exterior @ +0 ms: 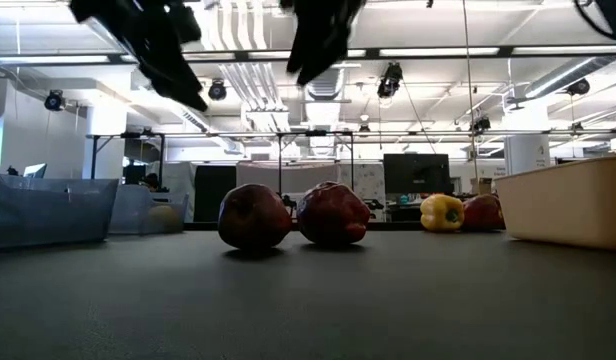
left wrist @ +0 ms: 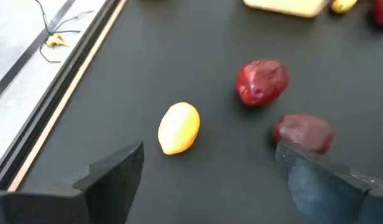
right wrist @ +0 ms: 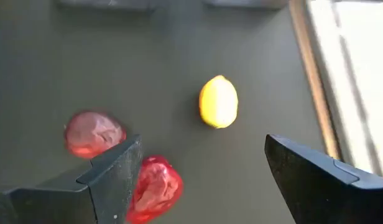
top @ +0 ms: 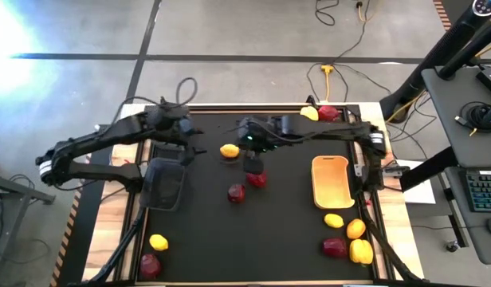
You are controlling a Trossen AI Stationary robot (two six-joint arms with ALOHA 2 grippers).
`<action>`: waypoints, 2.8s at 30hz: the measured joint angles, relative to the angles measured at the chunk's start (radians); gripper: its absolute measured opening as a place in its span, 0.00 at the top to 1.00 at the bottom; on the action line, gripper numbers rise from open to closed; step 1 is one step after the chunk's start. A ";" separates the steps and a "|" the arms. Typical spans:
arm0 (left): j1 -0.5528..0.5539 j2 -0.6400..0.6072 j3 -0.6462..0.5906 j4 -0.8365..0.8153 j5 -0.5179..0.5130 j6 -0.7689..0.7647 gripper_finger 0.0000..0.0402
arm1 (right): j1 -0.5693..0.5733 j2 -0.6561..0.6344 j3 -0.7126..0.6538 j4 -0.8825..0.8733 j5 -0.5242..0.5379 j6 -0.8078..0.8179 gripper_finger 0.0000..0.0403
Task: Sort produce into baskets
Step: Put the yellow lemon into the top black bin
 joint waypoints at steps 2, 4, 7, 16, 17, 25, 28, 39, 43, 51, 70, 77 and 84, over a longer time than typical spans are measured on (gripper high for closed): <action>0.000 0.056 0.000 0.034 0.007 0.037 0.11 | 0.037 -0.054 -0.014 -0.012 0.074 0.073 0.19; 0.000 0.113 0.000 0.078 0.018 0.060 0.11 | 0.073 -0.113 -0.035 -0.013 0.133 0.135 0.19; -0.002 0.202 0.000 0.143 0.021 0.081 0.11 | 0.127 -0.190 -0.086 -0.015 0.228 0.222 0.19; -0.003 0.431 0.001 0.277 0.013 0.179 0.14 | 0.253 -0.368 -0.293 -0.021 0.426 0.503 0.19; -0.005 0.453 0.005 0.275 0.012 0.186 0.14 | 0.263 -0.378 -0.314 -0.024 0.433 0.528 0.19; -0.015 0.607 0.014 0.394 -0.040 0.196 0.15 | 0.290 -0.406 -0.398 -0.042 0.444 0.636 0.19; -0.015 0.656 0.016 0.422 -0.087 0.172 0.15 | 0.292 -0.405 -0.399 -0.041 0.443 0.636 0.19; -0.029 0.760 0.016 0.440 -0.113 0.027 0.30 | 0.292 -0.411 -0.399 -0.041 0.444 0.600 0.19; -0.029 0.756 0.016 0.462 -0.104 -0.090 0.40 | 0.292 -0.412 -0.399 -0.041 0.445 0.575 0.19; -0.028 0.521 0.015 0.364 -0.116 -0.235 0.48 | 0.289 -0.412 -0.399 -0.042 0.447 0.546 0.19; 0.488 0.342 0.045 -0.130 -0.484 -0.401 0.48 | 0.278 -0.376 -0.438 0.141 0.471 0.436 0.19; 0.513 0.529 0.178 -0.246 -0.554 -0.373 0.48 | 0.291 -0.430 -0.428 0.113 0.445 0.474 0.19; 0.556 0.698 0.344 -0.484 -0.627 -0.310 0.48 | 0.329 -0.460 -0.428 0.053 0.437 0.542 0.19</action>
